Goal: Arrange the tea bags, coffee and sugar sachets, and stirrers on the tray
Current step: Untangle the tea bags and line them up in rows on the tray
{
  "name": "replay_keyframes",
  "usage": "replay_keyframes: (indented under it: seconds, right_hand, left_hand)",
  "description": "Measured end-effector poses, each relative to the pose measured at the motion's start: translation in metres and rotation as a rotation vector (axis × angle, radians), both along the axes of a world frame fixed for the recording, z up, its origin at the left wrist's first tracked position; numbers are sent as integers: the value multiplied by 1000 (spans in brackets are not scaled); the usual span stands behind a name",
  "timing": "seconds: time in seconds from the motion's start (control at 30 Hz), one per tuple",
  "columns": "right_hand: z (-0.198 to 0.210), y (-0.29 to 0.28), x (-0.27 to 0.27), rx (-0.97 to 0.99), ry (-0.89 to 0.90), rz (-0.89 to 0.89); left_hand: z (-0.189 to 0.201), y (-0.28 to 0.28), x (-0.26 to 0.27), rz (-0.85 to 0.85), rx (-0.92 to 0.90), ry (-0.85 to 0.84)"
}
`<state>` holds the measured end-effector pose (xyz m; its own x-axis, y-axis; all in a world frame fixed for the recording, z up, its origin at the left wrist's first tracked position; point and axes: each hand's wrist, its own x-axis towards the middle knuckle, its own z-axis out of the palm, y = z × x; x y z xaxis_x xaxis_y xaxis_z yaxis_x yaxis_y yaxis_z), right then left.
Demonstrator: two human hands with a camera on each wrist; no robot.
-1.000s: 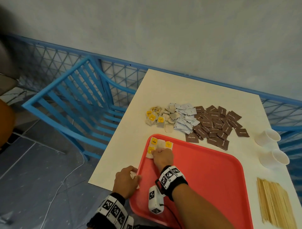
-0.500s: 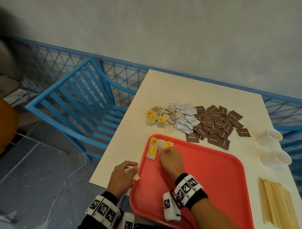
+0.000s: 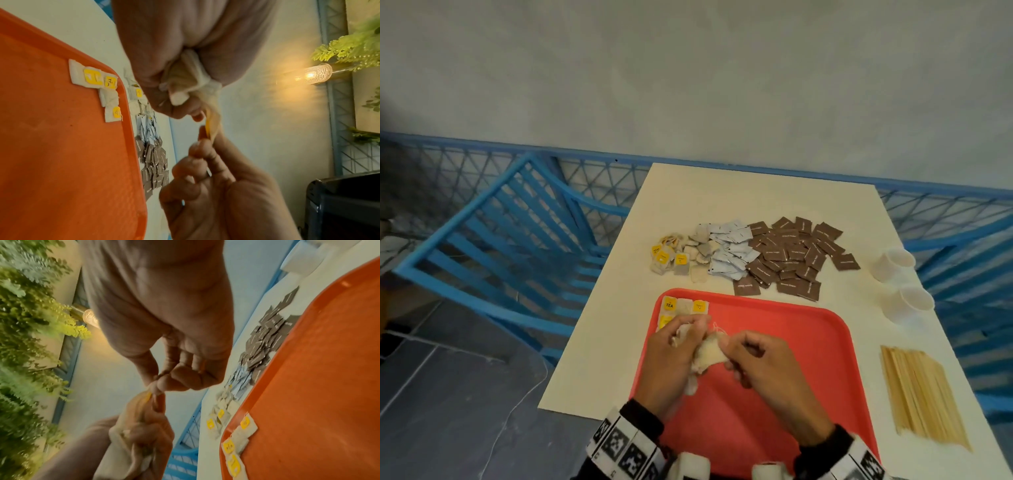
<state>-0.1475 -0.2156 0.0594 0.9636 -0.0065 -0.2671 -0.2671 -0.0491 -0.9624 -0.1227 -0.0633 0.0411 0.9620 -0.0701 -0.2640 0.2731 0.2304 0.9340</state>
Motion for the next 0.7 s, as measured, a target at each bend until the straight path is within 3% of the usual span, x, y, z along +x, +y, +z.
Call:
replay_keyframes:
  seconds: [0.13, 0.23, 0.4, 0.47, 0.7]
  right_hand:
    - [9, -16, -3, -8, -69, -97]
    - [16, -20, -2, -64, -124, -119]
    - [22, -17, -10, -138, -189, -168]
    - [28, -15, -13, -126, -210, -157]
    - [43, -15, -16, -193, -289, -23]
  left_hand:
    - [10, 5, 1, -4, -68, 74]
    - [15, 9, -1, -3, 48, 5]
    - [29, -2, -16, -121, 517, -509]
    - [30, -11, -22, -141, 613, -656]
    - [32, -8, -14, 23, 520, -620]
